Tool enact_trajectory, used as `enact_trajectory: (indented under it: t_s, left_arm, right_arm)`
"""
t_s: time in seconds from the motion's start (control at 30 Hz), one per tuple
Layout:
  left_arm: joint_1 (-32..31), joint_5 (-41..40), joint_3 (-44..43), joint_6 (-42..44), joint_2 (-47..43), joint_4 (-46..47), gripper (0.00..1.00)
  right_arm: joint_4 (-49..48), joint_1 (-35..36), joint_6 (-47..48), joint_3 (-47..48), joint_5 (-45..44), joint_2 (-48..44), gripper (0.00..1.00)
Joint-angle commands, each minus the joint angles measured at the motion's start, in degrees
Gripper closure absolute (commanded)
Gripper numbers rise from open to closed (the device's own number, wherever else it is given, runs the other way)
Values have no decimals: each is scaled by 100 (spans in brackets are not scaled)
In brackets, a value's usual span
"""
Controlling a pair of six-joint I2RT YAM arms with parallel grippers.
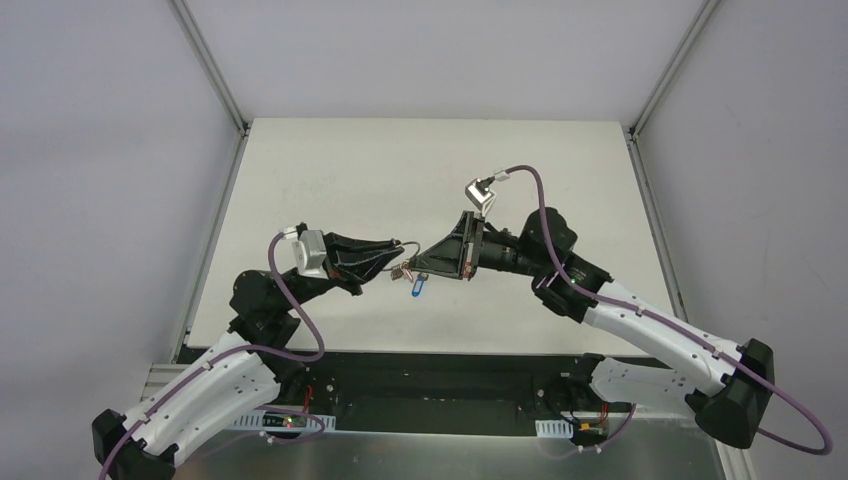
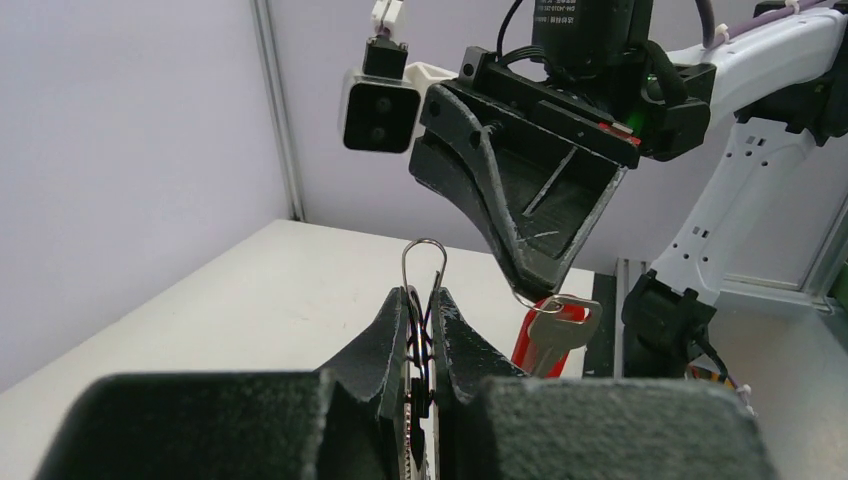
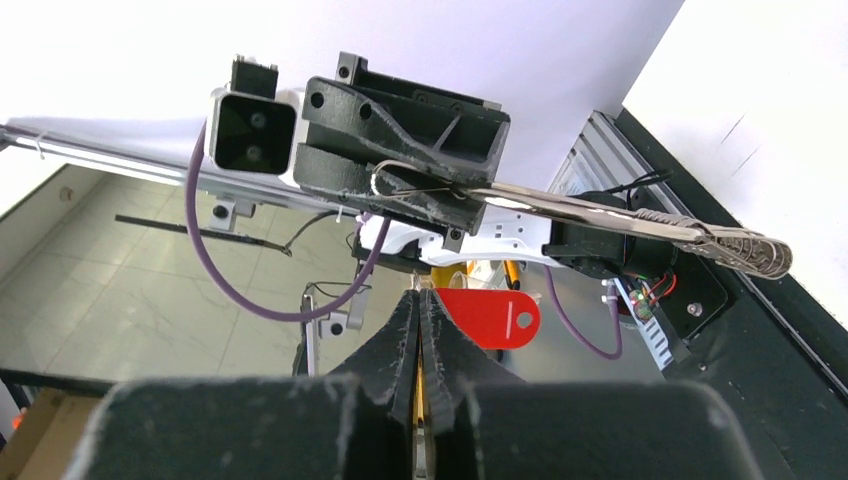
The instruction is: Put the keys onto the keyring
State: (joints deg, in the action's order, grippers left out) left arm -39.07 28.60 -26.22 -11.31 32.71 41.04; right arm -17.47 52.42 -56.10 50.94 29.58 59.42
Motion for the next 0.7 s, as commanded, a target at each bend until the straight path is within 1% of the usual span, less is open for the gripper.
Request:
enact_trajectory:
  t_s: [0.0,0.2,0.37,0.67]
  left_arm:
    - [-57,231,55,382,57,762,100]
    - [-51,254,54,853,102,755,100]
    - [-51,97,77,1499,57,682,100]
    - [-54,-302,226,2468,-1,735,100]
  right_arm:
    - [-561,127,-284,-31,-558,-91,100]
    - [-707,201,-502,-58,-978,-138,100]
    - [-552,280,-662,-84,-1415,-194,100]
    - [-567,420,-1021,-241,-2148,-220,100]
